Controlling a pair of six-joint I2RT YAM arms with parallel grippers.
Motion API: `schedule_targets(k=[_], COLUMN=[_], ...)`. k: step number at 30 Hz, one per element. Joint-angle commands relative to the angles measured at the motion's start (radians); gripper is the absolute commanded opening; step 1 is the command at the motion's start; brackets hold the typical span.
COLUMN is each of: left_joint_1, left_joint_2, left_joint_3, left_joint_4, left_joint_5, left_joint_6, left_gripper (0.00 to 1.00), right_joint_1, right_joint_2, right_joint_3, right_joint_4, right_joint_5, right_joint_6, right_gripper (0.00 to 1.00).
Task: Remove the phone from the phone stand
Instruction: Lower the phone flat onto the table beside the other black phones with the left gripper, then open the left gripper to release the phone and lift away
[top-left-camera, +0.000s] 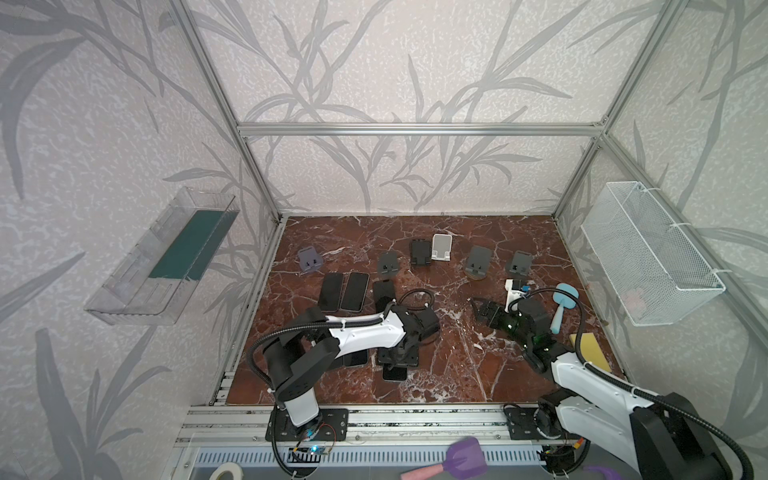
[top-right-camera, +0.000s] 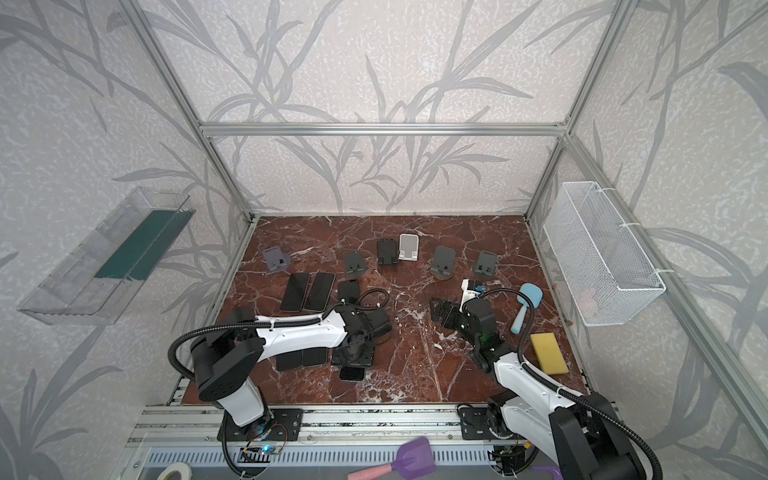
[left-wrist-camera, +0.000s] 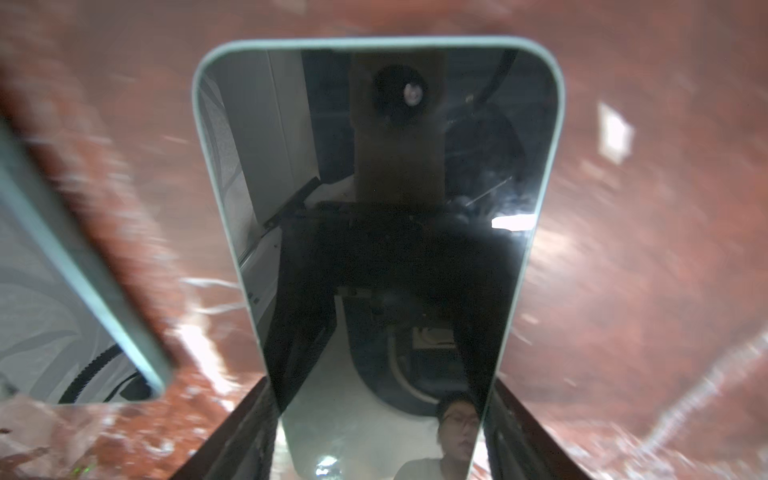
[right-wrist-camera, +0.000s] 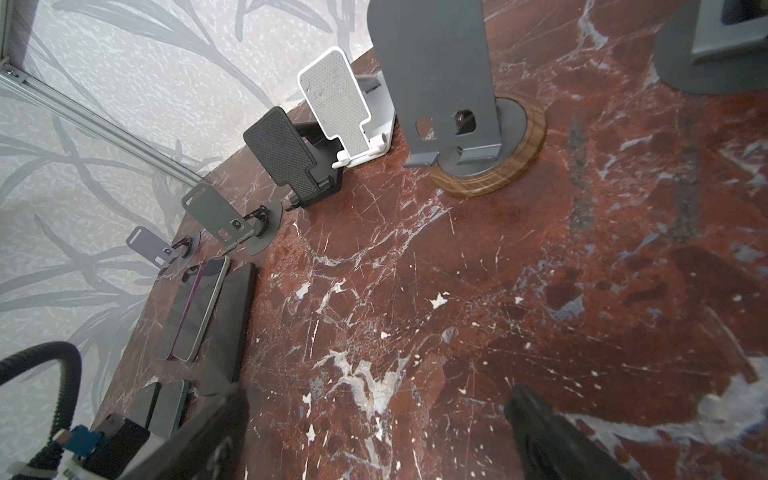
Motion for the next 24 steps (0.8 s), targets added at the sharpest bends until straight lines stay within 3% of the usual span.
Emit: schedule_targets(k=[1, 8, 11, 13, 19, 24], left_joint_1=[0.045, 0.055, 0.054, 0.052, 0.049, 0.043], left_joint_2=[0.028, 0.060, 0.018, -0.032, -0.200, -0.436], left_joint_3=[-0.087, -0.053, -0.067, -0.073, -0.016, 0.031], left_joint_4=[-0.018, -0.026, -0.018, -0.008, -0.084, -0.117], left_joint_5=[-0.110, -0.114, -0.123, -0.138, -0.208, -0.264], left_joint_6=[-0.027, -0.003, -0.001, 0.012, 0.065, 0.138], left_gripper=[0.70, 0.74, 0.83, 0.99, 0.99, 0.99], right_joint_1=[0.003, 0.003, 0.003, 0.003, 0.003, 0.003], right_joint_2=[-0.014, -0.016, -0.030, -0.040, -0.066, -0.060], right_joint_3=[-0.005, -0.005, -0.002, -0.002, -0.003, 0.006], right_joint_4=[0.027, 0.024, 0.010, 0.001, -0.021, -0.022], right_joint_5=[-0.009, -0.009, -0.003, 0.003, 0.018, -0.002], right_joint_6=[-0.001, -0.003, -0.004, -0.004, -0.011, -0.013], right_gripper=[0.97, 0.96, 0.98, 0.99, 1.00, 1.00])
